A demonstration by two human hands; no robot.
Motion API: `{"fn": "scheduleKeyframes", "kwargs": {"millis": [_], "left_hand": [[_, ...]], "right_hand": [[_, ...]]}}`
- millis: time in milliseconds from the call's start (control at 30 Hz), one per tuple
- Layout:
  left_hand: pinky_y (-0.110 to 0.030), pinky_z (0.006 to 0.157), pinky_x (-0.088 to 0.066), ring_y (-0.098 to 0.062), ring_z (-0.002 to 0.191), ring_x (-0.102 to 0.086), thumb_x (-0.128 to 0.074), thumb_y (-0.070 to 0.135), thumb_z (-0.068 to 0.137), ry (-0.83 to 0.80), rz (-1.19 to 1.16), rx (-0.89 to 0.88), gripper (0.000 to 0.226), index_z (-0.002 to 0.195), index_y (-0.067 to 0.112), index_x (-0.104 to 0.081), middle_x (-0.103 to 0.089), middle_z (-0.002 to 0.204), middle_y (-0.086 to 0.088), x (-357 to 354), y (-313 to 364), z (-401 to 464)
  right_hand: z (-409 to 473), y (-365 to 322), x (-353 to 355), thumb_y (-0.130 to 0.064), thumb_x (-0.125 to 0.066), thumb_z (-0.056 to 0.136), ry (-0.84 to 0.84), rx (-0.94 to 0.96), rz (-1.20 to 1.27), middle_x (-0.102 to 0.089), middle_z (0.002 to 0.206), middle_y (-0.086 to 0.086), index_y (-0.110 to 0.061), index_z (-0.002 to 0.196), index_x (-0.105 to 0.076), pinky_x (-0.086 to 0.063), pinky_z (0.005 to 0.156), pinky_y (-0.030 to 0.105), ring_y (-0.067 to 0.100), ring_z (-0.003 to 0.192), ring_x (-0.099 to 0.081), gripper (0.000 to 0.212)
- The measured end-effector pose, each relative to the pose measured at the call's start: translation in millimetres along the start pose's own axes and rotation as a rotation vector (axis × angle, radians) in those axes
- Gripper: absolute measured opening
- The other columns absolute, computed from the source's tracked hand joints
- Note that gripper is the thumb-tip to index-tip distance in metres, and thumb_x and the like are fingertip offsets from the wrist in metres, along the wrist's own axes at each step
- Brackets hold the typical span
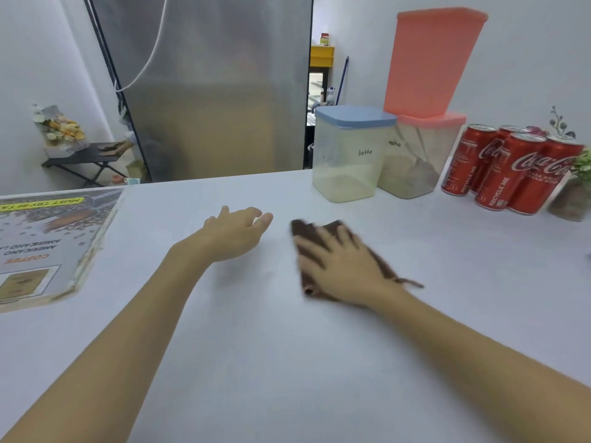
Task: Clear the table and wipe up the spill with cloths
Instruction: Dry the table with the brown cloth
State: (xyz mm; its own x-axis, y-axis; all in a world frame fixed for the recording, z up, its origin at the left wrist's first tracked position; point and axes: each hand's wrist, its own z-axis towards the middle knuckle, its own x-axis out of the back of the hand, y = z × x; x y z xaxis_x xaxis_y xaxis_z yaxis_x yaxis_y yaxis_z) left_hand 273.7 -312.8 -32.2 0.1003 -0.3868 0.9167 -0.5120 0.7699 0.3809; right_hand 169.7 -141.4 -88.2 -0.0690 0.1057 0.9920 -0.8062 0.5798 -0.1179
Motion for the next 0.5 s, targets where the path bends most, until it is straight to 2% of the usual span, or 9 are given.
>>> {"fn": "scheduleKeyframes", "kwargs": {"millis": [100,167,267,400,500], "left_hand": [[-0.048,0.114,-0.01,-0.027,0.145,-0.006,-0.018,0.051,0.099,0.02,0.077,-0.008,0.055,0.146,0.023,-0.029,-0.027,0.154,0.0,-7.0,7.5,10.4],[-0.047,0.114,-0.011,-0.027,0.145,-0.007,-0.019,0.049,0.1,0.035,0.091,0.025,0.055,0.146,0.021,-0.029,-0.026,0.154,-0.001,-6.5,3.2,13.6],[-0.045,0.113,-0.013,-0.026,0.144,-0.008,-0.02,0.047,0.1,0.061,0.083,0.07,0.054,0.146,0.02,-0.029,-0.027,0.153,0.0,-3.0,-12.2,10.7],[-0.041,0.113,-0.012,-0.024,0.144,-0.006,-0.021,0.044,0.101,0.094,0.053,0.113,0.052,0.146,0.021,-0.026,-0.027,0.152,0.003,-0.8,-38.0,3.2],[-0.043,0.115,-0.013,-0.025,0.144,-0.004,-0.021,0.045,0.1,0.115,0.079,0.164,0.052,0.146,0.021,-0.024,-0.027,0.151,0.003,-2.3,-57.7,6.9]], "right_hand": [[-47.5,-28.6,3.1,-0.066,-0.018,0.088,-0.041,0.188,0.12,0.0,0.159,-0.015,-0.057,0.141,-0.011,0.007,0.118,0.043,0.023,0.146,0.009,0.055],[-50.4,-24.4,7.6,-0.069,-0.019,0.086,-0.07,0.225,0.105,0.0,0.158,-0.019,-0.062,0.139,-0.009,0.006,0.118,0.042,0.018,0.146,0.011,0.054],[-6.3,-7.8,11.3,-0.067,-0.023,0.09,-0.123,0.147,0.102,-0.002,0.158,-0.017,-0.063,0.138,-0.009,0.002,0.117,0.043,0.02,0.146,0.009,0.05],[85.0,-5.4,2.9,-0.063,-0.024,0.092,-0.064,-0.005,0.136,-0.007,0.159,-0.009,-0.056,0.141,-0.016,0.003,0.117,0.046,0.028,0.146,0.004,0.05],[137.7,-34.0,-1.2,-0.057,-0.023,0.093,-0.029,-0.142,0.138,-0.006,0.16,-0.004,-0.047,0.144,-0.02,0.006,0.116,0.048,0.036,0.145,0.005,0.052]]}}
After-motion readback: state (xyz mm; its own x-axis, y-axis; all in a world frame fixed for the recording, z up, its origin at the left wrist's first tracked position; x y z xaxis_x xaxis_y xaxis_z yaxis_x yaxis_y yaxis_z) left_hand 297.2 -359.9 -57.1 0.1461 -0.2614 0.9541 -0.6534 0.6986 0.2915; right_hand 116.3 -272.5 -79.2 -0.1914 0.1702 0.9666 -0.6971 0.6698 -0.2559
